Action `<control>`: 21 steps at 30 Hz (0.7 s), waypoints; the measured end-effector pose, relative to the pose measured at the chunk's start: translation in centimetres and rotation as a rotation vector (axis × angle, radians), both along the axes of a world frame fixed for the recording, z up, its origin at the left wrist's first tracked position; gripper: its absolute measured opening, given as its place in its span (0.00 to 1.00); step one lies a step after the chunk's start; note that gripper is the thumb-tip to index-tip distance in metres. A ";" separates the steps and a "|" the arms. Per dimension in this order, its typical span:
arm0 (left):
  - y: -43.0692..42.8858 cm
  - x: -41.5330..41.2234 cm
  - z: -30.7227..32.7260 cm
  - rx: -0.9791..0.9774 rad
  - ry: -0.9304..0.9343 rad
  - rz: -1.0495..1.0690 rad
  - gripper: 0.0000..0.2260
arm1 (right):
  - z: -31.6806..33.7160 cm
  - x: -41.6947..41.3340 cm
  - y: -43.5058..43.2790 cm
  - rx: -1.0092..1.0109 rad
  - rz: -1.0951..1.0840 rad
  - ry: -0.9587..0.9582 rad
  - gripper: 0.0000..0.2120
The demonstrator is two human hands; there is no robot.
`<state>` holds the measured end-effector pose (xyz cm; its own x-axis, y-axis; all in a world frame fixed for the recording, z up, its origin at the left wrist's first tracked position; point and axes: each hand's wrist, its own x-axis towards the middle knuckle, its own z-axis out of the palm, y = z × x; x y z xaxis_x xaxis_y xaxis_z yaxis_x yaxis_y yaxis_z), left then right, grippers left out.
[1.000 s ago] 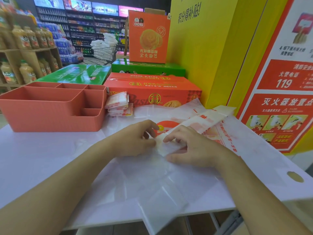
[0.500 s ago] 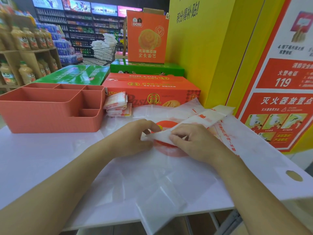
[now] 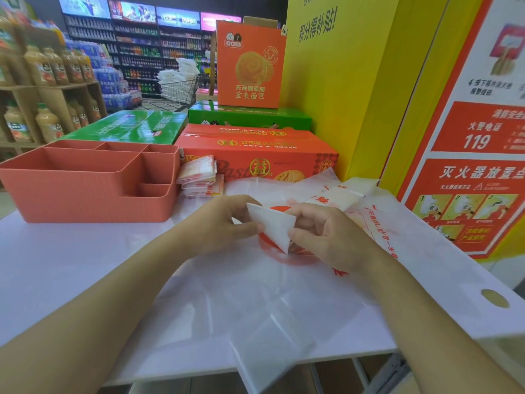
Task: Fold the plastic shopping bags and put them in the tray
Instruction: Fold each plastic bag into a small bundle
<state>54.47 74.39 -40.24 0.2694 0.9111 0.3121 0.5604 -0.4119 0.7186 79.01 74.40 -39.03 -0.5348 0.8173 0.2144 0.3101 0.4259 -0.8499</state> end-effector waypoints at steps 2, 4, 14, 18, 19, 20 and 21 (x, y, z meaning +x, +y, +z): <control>-0.2 0.0 0.1 -0.010 -0.022 -0.005 0.05 | 0.1 -0.1 -0.1 0.003 0.002 0.012 0.12; -0.2 0.0 0.0 -0.037 -0.035 -0.008 0.13 | 0.2 -0.1 0.0 0.004 -0.028 0.024 0.12; -0.6 0.4 -0.1 -0.075 0.118 0.019 0.06 | 0.0 0.0 0.4 -0.128 -0.096 -0.055 0.12; -0.3 0.6 -0.3 -0.064 0.152 0.062 0.08 | -0.3 -0.2 0.8 -0.117 -0.139 -0.067 0.07; -0.2 0.6 -0.4 -0.055 0.172 0.075 0.10 | -0.3 -0.2 0.9 -0.070 -0.183 -0.120 0.09; -0.1 0.7 -0.5 -0.039 0.199 0.086 0.11 | -0.3 -0.2 1.0 -0.026 -0.228 -0.166 0.09; -0.1 0.8 -0.6 -0.027 0.227 0.094 0.11 | -0.3 -0.2 1.1 0.017 -0.263 -0.206 0.10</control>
<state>55.25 74.30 -40.85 0.2438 0.9426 0.2281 0.7436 -0.3326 0.5800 78.83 75.47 -39.34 -0.3394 0.9304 0.1385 0.5761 0.3221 -0.7513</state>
